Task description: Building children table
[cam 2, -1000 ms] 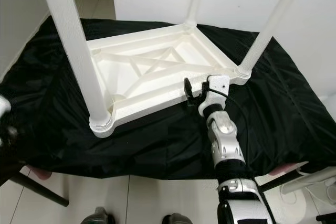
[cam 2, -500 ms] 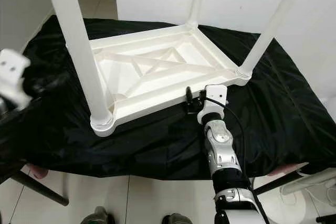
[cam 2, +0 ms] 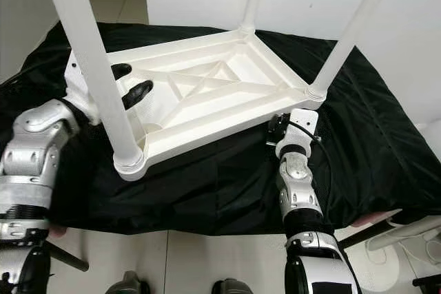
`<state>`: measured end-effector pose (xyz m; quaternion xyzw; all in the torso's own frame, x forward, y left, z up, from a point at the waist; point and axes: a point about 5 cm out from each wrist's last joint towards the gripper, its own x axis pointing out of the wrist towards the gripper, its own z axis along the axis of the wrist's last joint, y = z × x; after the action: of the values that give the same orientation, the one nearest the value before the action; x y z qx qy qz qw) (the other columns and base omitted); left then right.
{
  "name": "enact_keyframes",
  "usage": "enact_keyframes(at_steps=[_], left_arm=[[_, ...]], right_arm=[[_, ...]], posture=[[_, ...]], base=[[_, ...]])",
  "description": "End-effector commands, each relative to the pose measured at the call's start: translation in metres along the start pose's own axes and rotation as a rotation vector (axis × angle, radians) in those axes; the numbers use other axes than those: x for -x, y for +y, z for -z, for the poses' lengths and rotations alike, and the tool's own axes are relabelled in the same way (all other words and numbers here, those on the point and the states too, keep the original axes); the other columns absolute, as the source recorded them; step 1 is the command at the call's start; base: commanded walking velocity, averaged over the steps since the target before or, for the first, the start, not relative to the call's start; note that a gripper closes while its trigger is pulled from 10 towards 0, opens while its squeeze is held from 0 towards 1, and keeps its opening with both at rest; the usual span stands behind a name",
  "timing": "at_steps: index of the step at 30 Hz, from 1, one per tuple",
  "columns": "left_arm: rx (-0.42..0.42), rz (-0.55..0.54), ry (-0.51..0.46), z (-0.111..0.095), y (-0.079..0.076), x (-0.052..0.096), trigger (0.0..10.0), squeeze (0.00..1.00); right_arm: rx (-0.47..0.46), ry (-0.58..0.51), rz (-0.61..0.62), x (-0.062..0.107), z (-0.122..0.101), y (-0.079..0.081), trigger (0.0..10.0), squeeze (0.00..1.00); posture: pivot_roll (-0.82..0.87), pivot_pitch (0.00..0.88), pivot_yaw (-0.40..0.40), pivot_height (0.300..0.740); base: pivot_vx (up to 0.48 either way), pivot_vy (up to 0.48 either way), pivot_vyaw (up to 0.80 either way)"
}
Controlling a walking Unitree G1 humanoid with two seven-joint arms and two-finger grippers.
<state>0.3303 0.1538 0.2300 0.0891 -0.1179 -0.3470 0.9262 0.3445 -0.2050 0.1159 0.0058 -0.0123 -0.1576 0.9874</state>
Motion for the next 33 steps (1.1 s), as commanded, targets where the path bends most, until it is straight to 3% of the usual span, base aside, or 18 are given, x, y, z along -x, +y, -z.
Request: enact_keyframes(at_steps=[1,4,9,24,30,32,33], left_arm=[[0.025,0.147,-0.045,-0.004,-0.020,-0.005,10.0,0.00],[0.035,0.200,-0.055,-0.005,-0.029,-0.004,10.0,0.00],[0.080,0.367,-0.104,-0.011,-0.058,-0.001,10.0,0.00],[0.141,0.470,-0.126,-0.021,-0.090,0.009,10.0,0.00],[0.161,0.475,-0.116,-0.022,-0.094,0.010,10.0,0.00],[0.164,0.478,-0.116,-0.024,-0.096,0.011,10.0,0.00],[0.164,0.478,-0.116,-0.024,-0.096,0.011,10.0,0.00]], right_arm=[[-0.043,0.043,0.042,-0.003,0.005,-0.004,10.0,0.00],[-0.071,0.065,0.065,-0.005,0.007,-0.005,10.0,0.00],[-0.139,0.117,0.110,-0.015,0.007,-0.006,10.0,0.00],[-0.216,0.232,0.053,-0.028,0.006,0.001,10.0,0.00],[-0.176,0.241,-0.024,-0.032,0.001,0.010,10.0,0.00],[-0.062,0.234,-0.094,-0.033,-0.001,0.019,10.0,0.00],[-0.062,0.234,-0.094,-0.033,-0.001,0.019,10.0,0.00]], posture=[[0.01,0.027,-0.065,0.740],[0.00,0.032,-0.065,0.740],[0.01,0.047,-0.072,0.740],[0.03,0.056,-0.082,0.740],[0.03,0.056,-0.082,0.740],[0.04,0.059,-0.080,0.740],[0.04,0.059,-0.080,0.740]], base=[[0.000,0.000,0.00],[0.000,0.000,0.00],[0.000,0.000,0.00],[0.000,0.000,0.00],[0.000,0.000,0.00],[0.000,0.000,0.00],[0.000,0.000,0.00]])
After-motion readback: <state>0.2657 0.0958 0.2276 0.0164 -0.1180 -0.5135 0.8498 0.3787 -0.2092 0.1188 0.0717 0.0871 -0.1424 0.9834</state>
